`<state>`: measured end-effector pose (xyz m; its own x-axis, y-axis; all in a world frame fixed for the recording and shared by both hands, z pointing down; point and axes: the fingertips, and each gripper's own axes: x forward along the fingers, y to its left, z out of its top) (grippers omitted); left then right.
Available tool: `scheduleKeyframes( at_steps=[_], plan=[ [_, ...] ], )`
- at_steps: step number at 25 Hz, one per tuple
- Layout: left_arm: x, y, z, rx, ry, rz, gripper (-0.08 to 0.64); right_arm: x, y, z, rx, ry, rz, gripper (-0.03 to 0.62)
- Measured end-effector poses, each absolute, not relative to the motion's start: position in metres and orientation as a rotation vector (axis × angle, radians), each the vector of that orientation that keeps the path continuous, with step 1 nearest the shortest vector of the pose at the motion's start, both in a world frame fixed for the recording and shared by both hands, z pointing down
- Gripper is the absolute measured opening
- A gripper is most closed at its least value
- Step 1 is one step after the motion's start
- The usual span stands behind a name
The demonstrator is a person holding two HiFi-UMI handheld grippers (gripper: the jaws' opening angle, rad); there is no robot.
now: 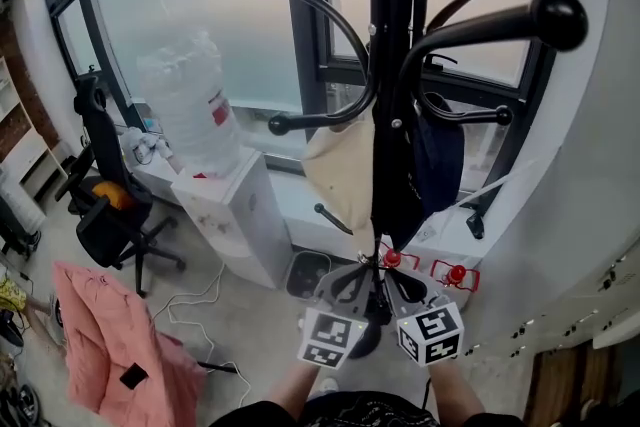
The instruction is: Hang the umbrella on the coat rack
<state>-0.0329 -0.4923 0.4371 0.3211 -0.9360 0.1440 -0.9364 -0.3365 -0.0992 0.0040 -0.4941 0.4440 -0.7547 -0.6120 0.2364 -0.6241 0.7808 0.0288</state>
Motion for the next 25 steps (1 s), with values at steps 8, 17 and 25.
scheduleKeyframes(
  at_steps=[8,17,25],
  plan=[
    [-0.034,-0.503,0.45,2.53,-1.78,0.289,0.011,0.003,-0.508,0.455,0.982,-2.732,0.116,0.009],
    [-0.037,-0.504,0.464,2.483,-1.762,0.267,0.011,-0.005,-0.506,0.469,0.95,-2.717,0.099,0.009],
    [-0.033,-0.505,0.474,2.463,-1.746,0.213,0.011,-0.013,-0.503,0.479,0.917,-2.755,0.154,0.014]
  ],
)
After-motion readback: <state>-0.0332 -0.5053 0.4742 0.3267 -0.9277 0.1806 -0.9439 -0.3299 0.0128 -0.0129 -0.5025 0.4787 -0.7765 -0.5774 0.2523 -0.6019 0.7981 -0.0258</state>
